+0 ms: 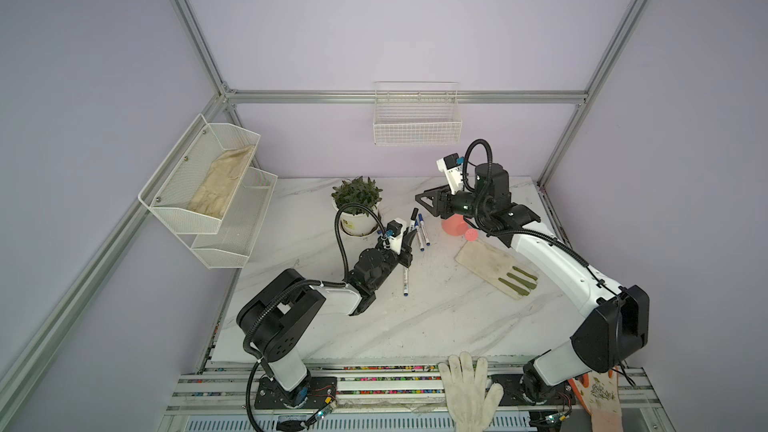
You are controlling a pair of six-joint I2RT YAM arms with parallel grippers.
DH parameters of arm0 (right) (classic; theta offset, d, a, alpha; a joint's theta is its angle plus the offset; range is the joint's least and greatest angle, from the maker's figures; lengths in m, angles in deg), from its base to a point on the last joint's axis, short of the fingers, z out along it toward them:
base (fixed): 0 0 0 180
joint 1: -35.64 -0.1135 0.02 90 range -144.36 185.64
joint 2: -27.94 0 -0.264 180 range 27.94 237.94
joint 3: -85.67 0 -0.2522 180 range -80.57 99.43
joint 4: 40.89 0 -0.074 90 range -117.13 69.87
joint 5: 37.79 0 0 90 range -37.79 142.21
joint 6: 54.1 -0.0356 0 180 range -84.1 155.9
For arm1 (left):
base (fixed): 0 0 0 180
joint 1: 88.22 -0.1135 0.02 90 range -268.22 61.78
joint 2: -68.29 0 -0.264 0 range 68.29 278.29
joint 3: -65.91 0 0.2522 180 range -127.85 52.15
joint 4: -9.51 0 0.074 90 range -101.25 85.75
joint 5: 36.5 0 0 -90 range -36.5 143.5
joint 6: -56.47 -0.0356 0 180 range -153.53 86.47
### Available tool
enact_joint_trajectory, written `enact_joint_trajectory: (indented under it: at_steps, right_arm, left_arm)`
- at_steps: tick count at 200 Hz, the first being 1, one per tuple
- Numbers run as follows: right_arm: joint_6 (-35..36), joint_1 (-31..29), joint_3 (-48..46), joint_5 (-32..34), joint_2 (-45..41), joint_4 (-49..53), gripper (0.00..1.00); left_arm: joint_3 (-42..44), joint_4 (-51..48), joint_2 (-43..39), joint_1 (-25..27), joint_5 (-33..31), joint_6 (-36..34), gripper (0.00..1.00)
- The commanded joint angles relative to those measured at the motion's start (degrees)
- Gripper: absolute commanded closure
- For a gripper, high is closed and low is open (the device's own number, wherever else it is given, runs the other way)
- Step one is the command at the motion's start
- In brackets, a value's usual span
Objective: Insert the pens into the pen caps
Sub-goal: 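Lower the black cap onto the marker tip held by the left gripper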
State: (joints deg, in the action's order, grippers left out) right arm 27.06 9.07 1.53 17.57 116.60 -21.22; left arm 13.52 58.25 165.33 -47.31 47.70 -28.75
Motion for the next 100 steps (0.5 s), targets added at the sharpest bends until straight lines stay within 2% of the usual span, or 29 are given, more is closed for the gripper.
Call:
enact_joint_trajectory:
  at_steps: [1, 39, 70, 100]
  right_arm:
    - [-1.48, -0.52, 1.61, -2.63, 1.80, -2.27, 0.59]
    - [0.12, -1.18, 2.31, -0.47, 3.87, 0.36, 0.67]
    - [1.54, -2.05, 1.36, 0.00, 4.59, 3.28, 0.82]
    - [2.37, -3.33, -0.55, 0.09, 4.46, 5.12, 0.88]
  left_arm:
    - [2.07, 3.56, -1.36, 0.64, -0.96, -1.90, 1.00]
    - [1.64, 3.52, -1.67, 0.92, -0.45, -2.62, 1.00]
    - [1.15, 3.33, -2.11, 0.95, -0.79, -3.18, 1.00]
    - [0.50, 3.20, -2.03, 1.02, -0.55, -3.45, 1.00]
